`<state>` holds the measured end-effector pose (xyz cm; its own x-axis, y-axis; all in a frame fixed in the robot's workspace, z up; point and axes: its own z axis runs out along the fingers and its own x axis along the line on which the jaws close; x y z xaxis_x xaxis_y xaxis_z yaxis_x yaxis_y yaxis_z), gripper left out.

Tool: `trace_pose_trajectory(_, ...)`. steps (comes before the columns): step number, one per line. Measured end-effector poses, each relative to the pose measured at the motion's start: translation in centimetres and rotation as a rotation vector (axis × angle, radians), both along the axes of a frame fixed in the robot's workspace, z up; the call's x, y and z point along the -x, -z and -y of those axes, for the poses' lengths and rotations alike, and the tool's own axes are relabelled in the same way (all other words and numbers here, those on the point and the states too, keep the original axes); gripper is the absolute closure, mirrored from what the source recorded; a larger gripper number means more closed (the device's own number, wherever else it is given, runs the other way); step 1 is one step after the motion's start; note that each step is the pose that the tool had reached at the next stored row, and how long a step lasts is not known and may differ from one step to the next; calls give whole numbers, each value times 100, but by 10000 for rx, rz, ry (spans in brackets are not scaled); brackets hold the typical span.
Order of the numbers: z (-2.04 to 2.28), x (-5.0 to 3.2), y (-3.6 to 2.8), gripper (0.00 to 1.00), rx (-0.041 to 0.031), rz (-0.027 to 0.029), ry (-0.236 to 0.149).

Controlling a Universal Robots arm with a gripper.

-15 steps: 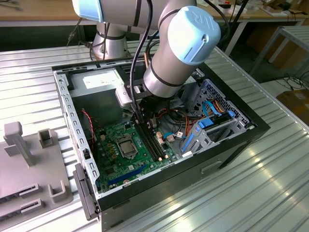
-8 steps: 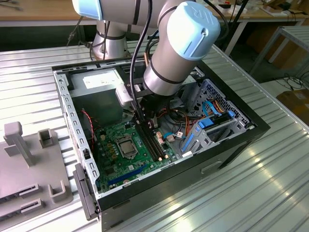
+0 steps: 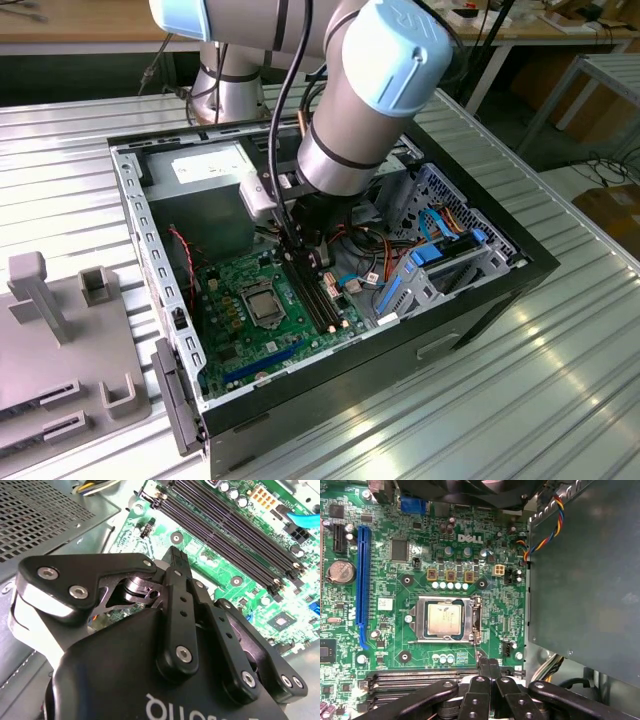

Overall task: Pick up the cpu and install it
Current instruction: 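Install the first cpu locking lever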

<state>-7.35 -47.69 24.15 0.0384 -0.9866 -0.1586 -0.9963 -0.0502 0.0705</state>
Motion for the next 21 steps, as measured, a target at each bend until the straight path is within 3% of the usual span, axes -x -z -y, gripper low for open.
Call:
trace_pose_trajectory(6, -1, 23, -42, 89, 110, 10, -3)
trace_pose_trajectory(10, 0, 60, -44, 89, 151, 74, -5)
trace_pose_trajectory(12, 0, 61, -42, 89, 263, 143, -6)
trace_pose_trajectory(15, 0, 60, -41, 89, 438, 180, -7)
trace_pose_trajectory(21, 0, 80, -41, 89, 464, 181, -6)
